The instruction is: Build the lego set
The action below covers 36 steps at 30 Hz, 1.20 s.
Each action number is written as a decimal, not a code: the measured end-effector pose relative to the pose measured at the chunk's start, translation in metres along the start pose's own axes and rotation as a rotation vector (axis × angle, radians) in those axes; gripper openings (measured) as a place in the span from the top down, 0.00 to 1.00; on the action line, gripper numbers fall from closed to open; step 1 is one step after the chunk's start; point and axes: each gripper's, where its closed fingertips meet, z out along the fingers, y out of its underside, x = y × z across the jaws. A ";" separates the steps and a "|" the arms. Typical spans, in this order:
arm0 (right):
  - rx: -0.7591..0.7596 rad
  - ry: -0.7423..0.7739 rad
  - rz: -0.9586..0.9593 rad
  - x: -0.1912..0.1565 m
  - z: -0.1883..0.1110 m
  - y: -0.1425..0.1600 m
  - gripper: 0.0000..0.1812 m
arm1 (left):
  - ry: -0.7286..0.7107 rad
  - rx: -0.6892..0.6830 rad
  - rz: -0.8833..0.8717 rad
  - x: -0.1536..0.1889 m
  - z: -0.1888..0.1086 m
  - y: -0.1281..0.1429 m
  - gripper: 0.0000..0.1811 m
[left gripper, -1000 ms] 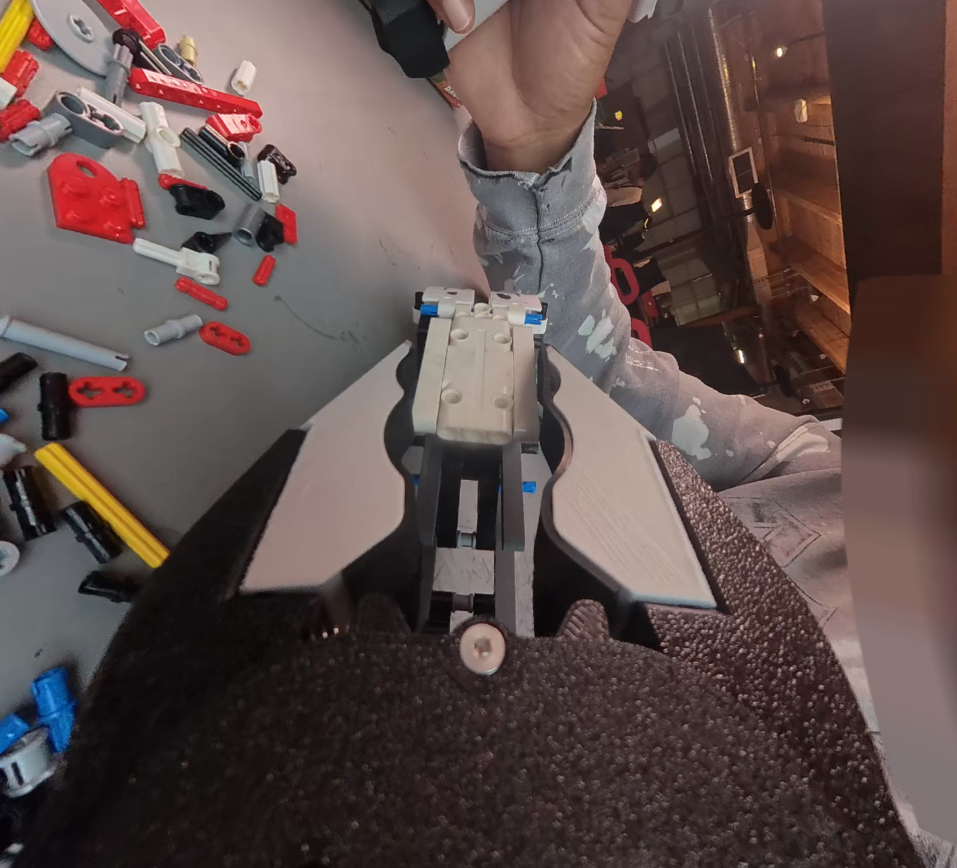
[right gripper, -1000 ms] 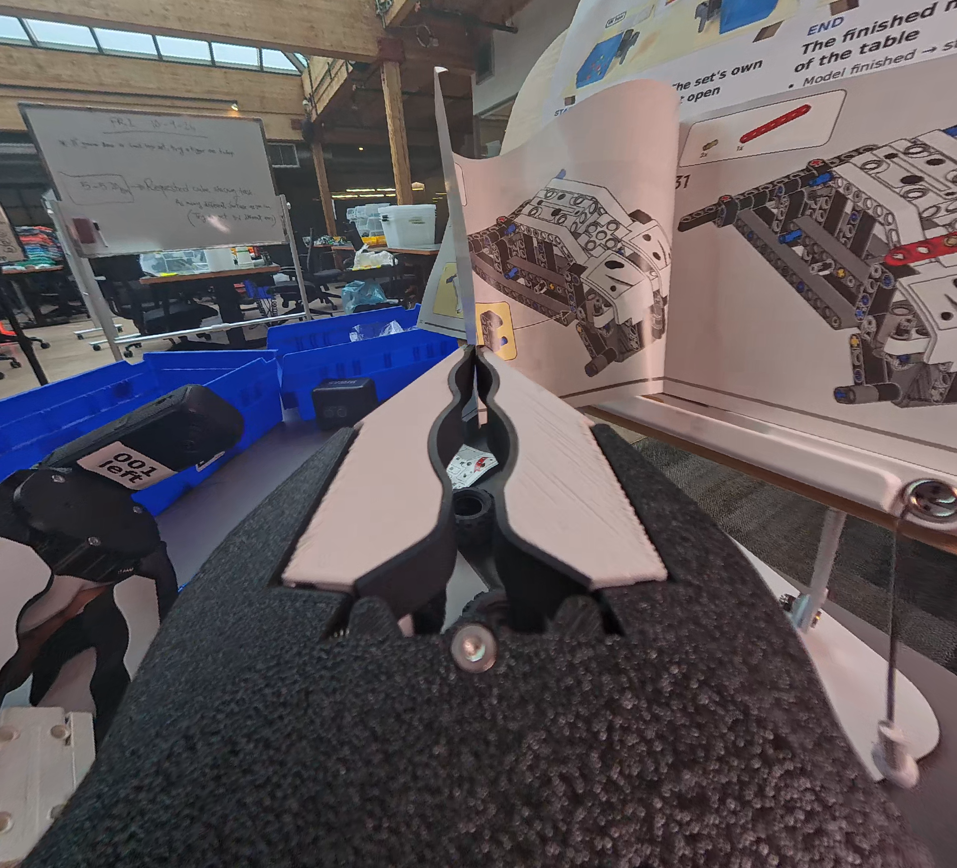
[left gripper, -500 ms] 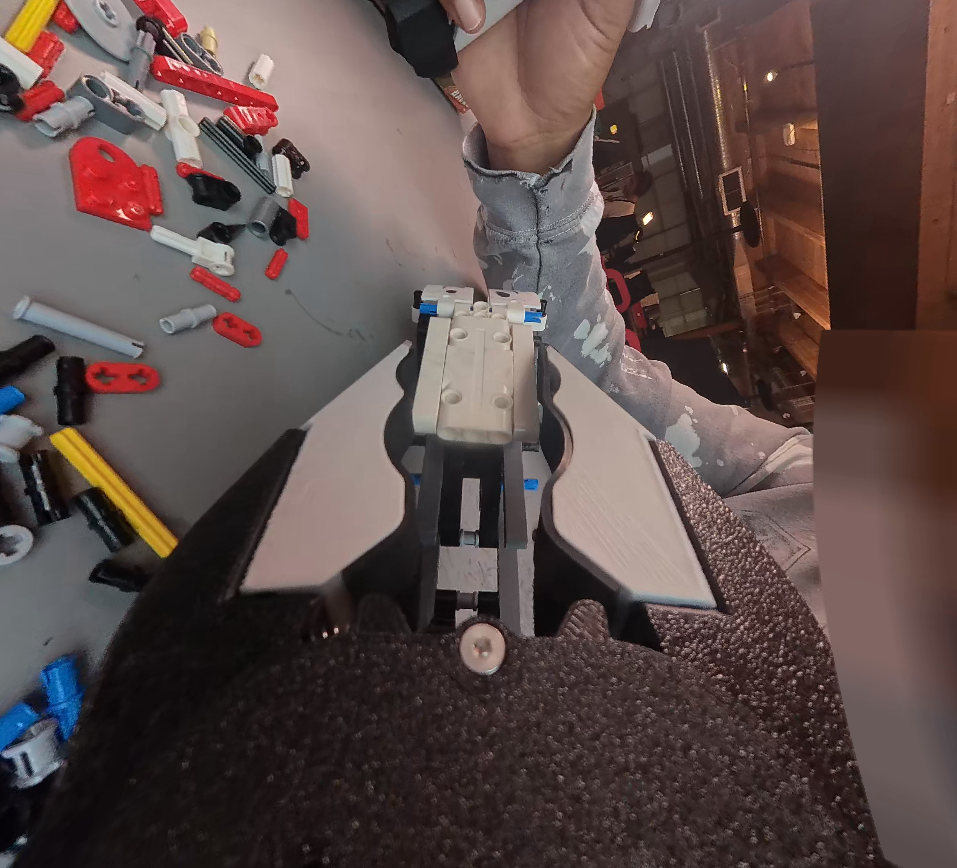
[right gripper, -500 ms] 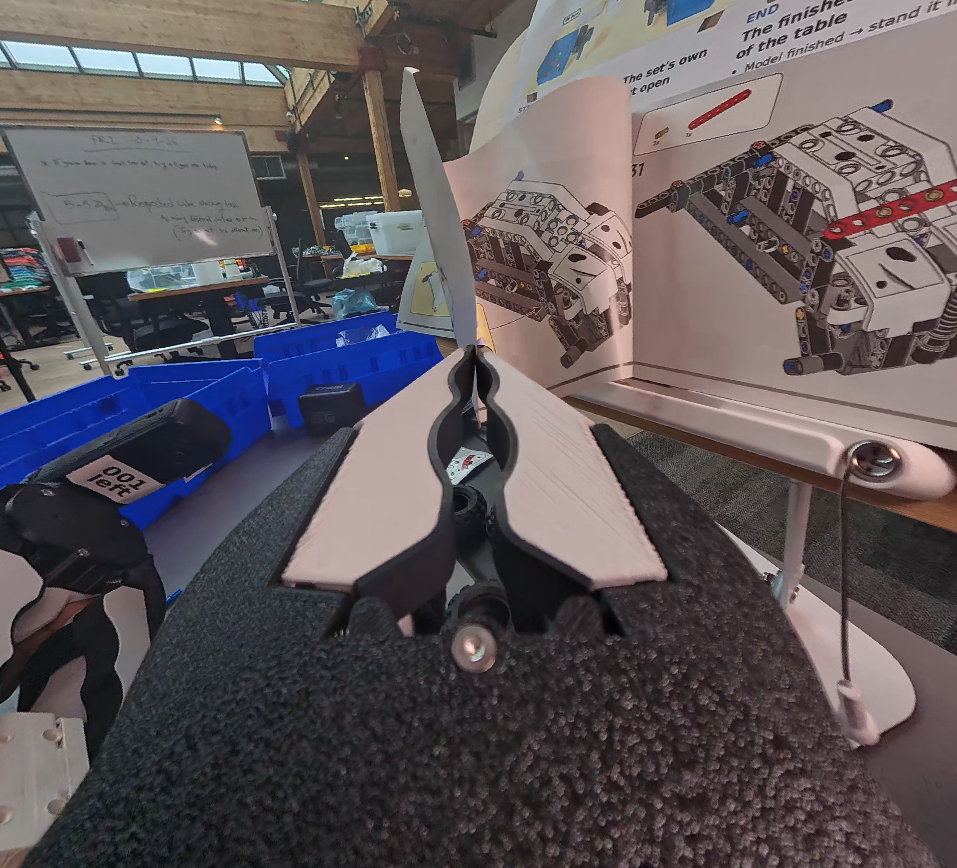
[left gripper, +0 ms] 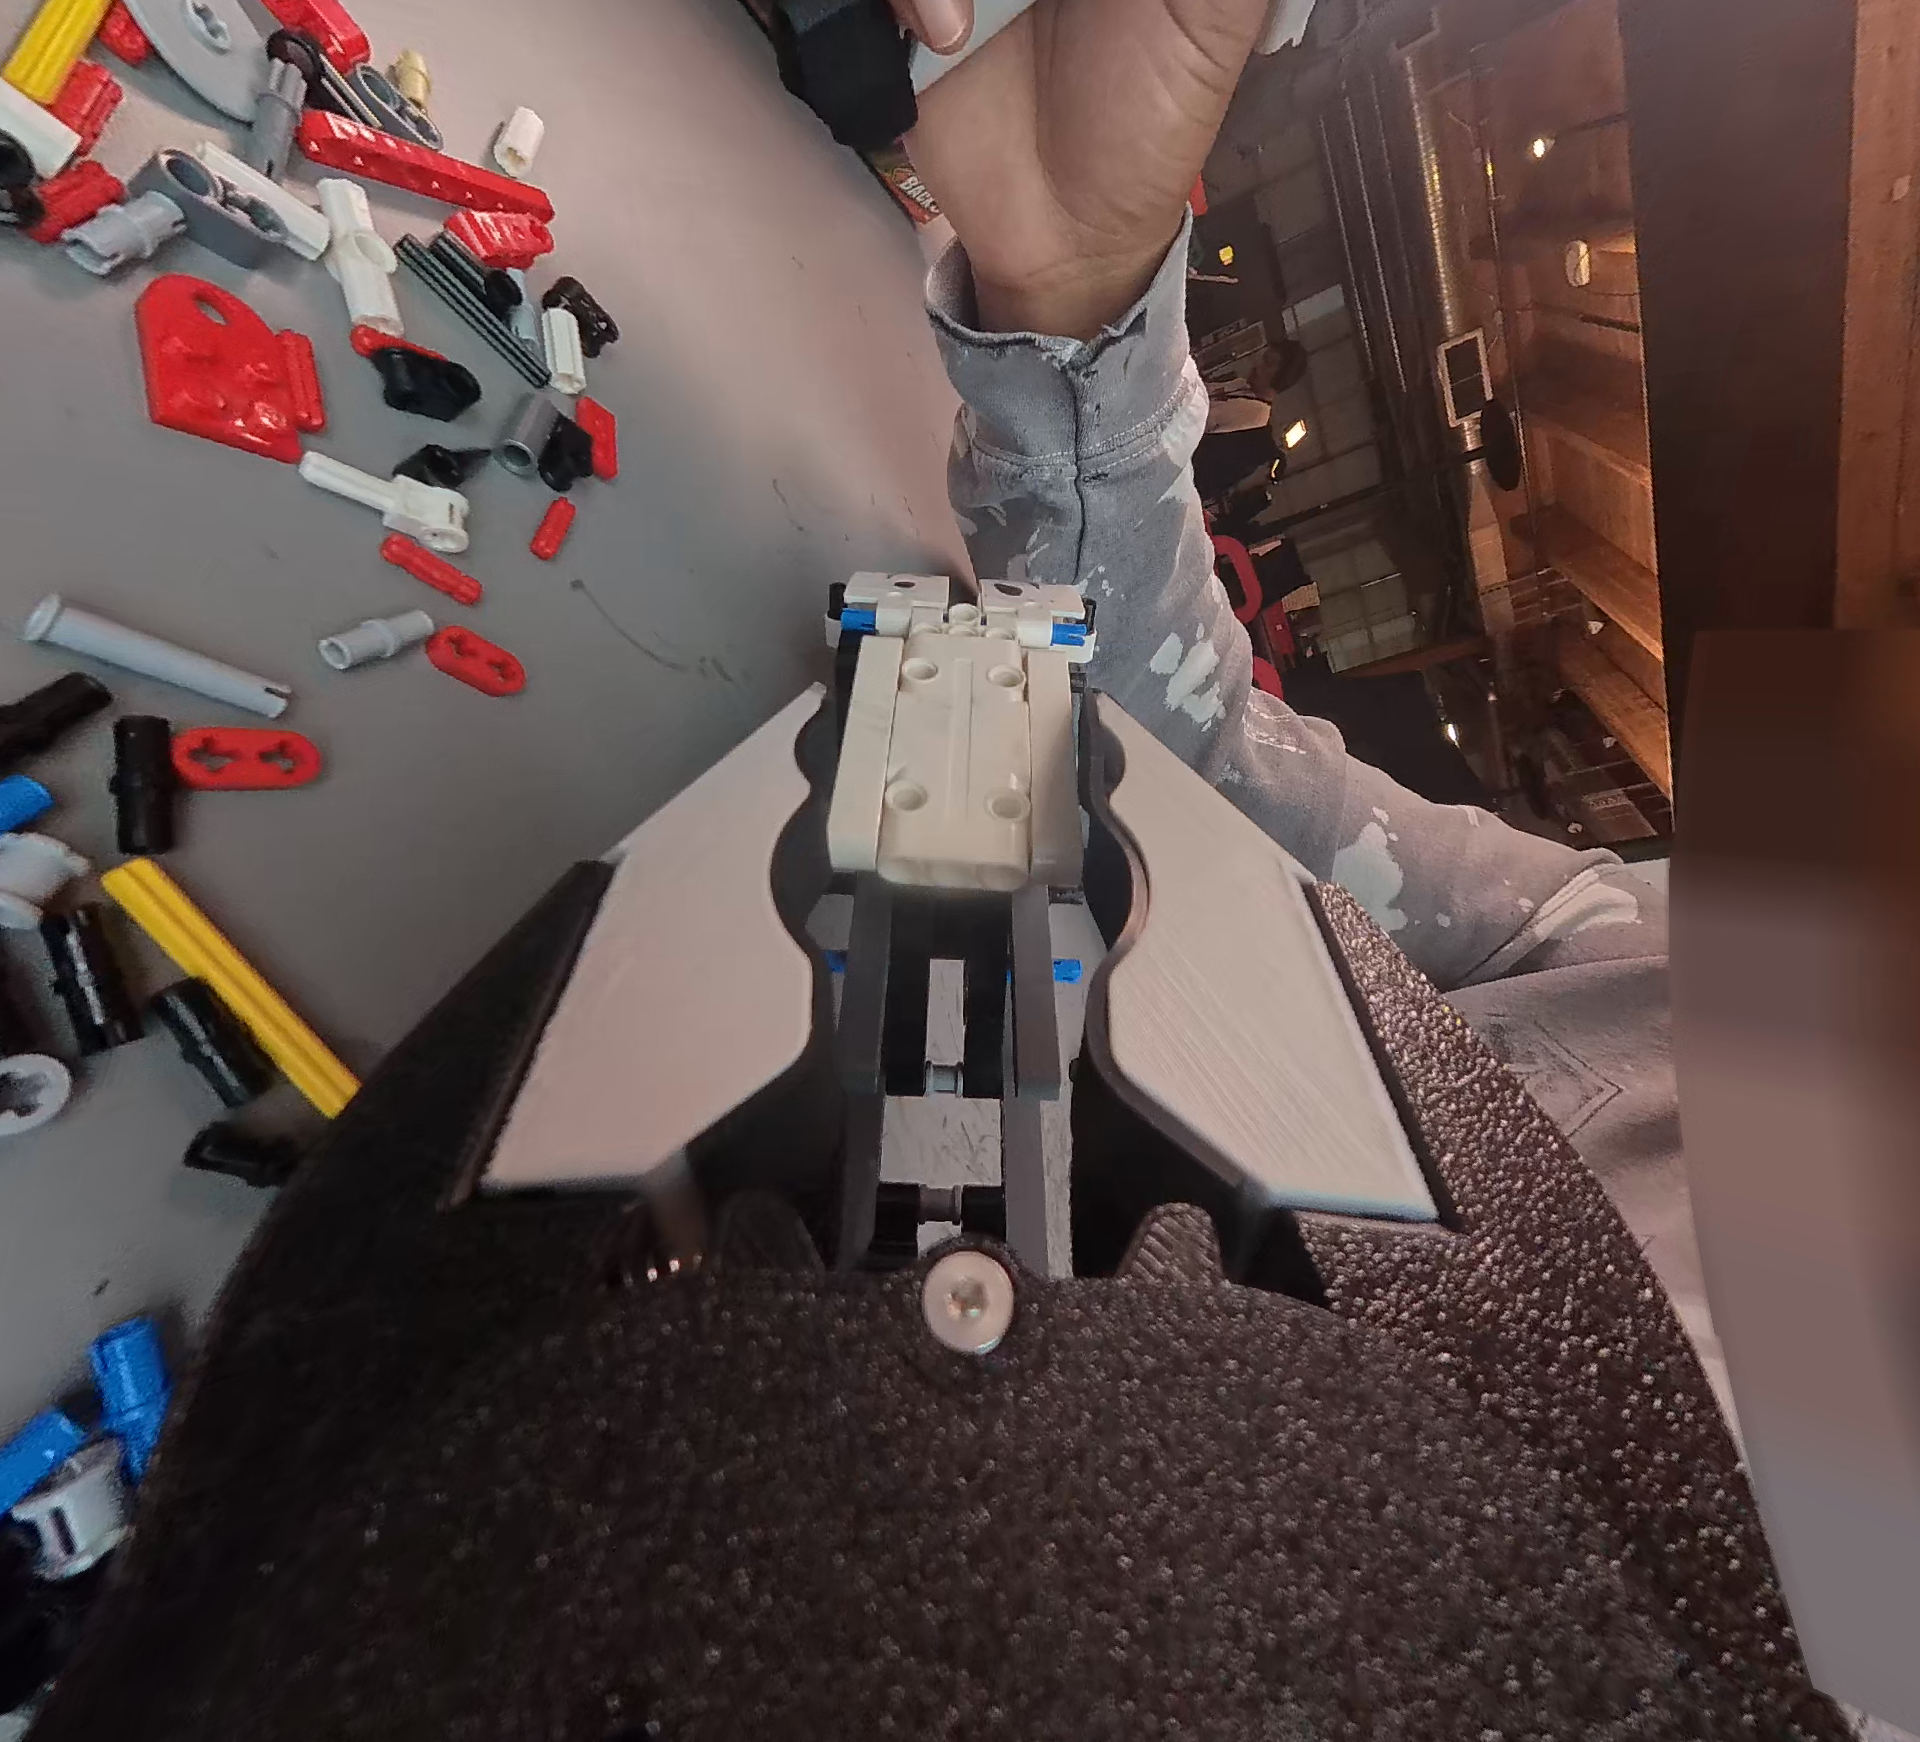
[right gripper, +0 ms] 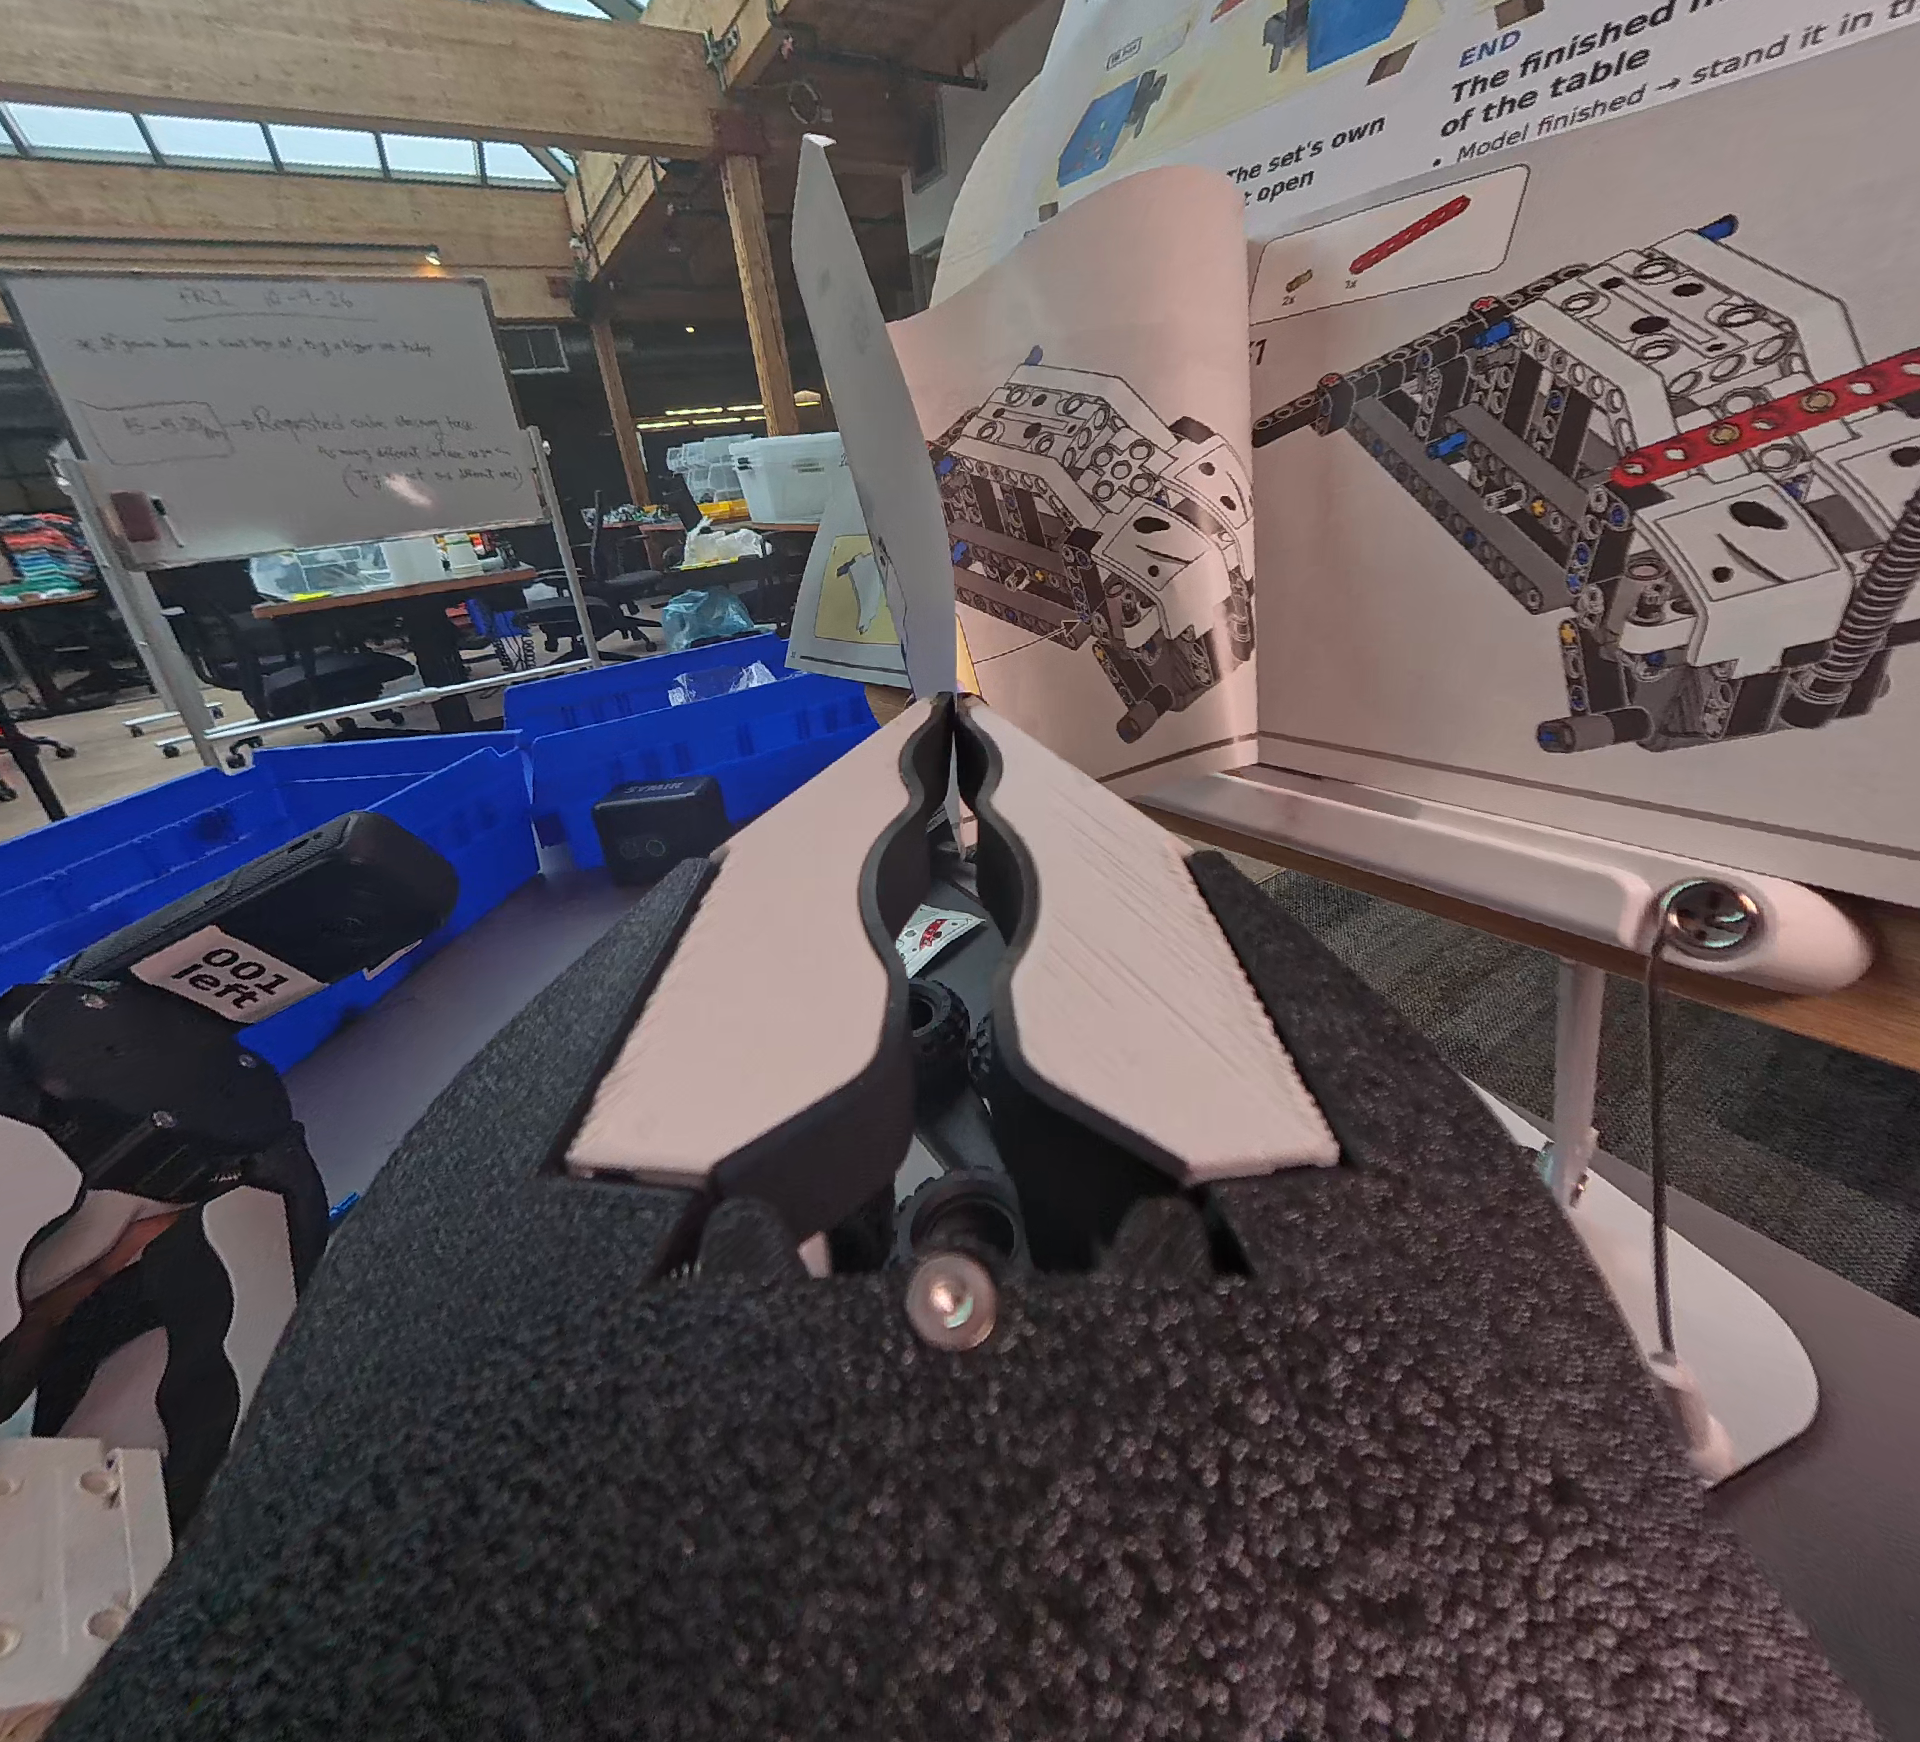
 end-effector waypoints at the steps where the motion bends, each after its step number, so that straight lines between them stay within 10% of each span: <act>1: 0.000 0.000 0.000 0.000 0.000 0.000 1.00 | 0.000 0.000 -0.001 0.000 0.000 0.000 0.75; 36: -0.030 0.026 0.014 0.014 -0.002 0.016 1.00 | -0.331 -0.026 0.348 0.018 0.013 0.005 0.75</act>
